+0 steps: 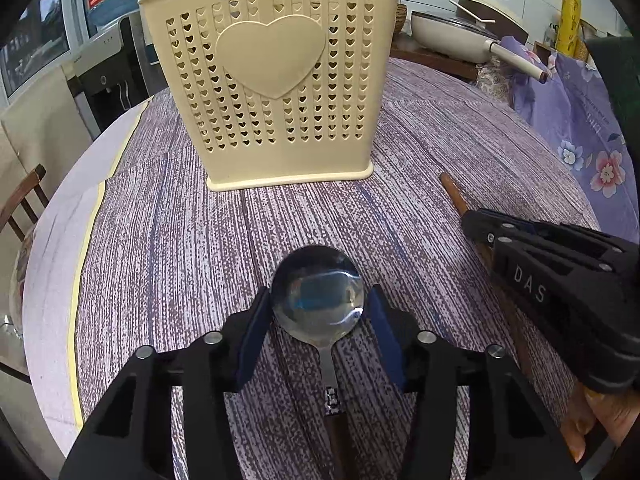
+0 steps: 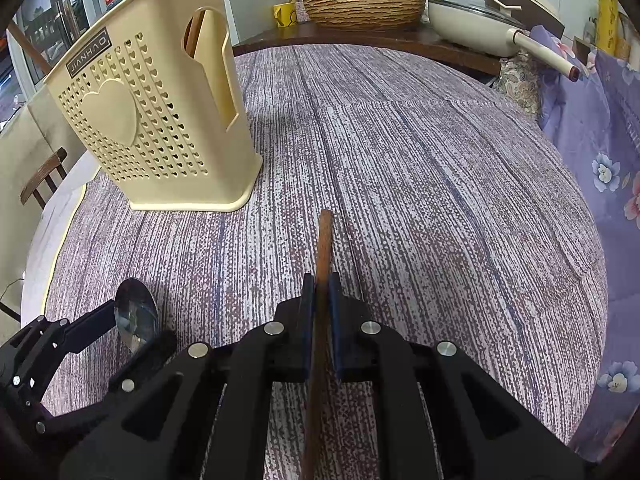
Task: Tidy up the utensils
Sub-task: 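Lift the spoon and chopstick up toward the cream basket with both grippers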
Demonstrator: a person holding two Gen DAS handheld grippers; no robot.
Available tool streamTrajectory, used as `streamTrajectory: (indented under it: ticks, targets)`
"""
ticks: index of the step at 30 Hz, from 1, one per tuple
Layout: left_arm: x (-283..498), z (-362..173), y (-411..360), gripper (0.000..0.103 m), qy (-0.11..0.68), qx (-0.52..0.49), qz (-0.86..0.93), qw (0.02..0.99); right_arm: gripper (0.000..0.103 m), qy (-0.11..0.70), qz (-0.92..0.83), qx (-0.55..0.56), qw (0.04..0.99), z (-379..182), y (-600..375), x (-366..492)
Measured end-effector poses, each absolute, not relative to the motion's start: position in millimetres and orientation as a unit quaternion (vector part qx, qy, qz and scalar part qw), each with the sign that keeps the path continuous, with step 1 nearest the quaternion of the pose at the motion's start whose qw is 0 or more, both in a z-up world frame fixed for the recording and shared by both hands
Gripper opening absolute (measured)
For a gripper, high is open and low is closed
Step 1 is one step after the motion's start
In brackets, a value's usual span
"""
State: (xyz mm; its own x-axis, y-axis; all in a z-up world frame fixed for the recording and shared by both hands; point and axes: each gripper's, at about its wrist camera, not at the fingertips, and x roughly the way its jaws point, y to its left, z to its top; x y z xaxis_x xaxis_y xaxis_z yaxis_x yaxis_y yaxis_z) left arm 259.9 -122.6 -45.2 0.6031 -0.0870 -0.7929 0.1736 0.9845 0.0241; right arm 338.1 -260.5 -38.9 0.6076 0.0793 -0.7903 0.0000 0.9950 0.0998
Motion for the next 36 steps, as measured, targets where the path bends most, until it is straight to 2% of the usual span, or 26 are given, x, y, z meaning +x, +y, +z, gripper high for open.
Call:
streamTrajectory:
  ticks: [16, 26, 36]
  targets:
    - [263.3, -40.3, -115.2, 0.047, 0.432, 0.03, -0.073, 0.899, 0.008, 0.444, 0.024, 0.043, 0.895, -38.9, -261.1, 339.3]
    - [260.4, -14.7, -96.7, 0.047, 0.396, 0.0, -0.076, 0.915, 0.008, 0.438, 0.034, 0.063, 0.896, -37.0, -267.3, 340.1]
    - [254.1, 22.4, -70.5, 0.047, 0.352, -0.041, -0.094, 0.93, 0.008, 0.372, 0.083, 0.104, 0.918, 12.6, -272.8, 320.1]
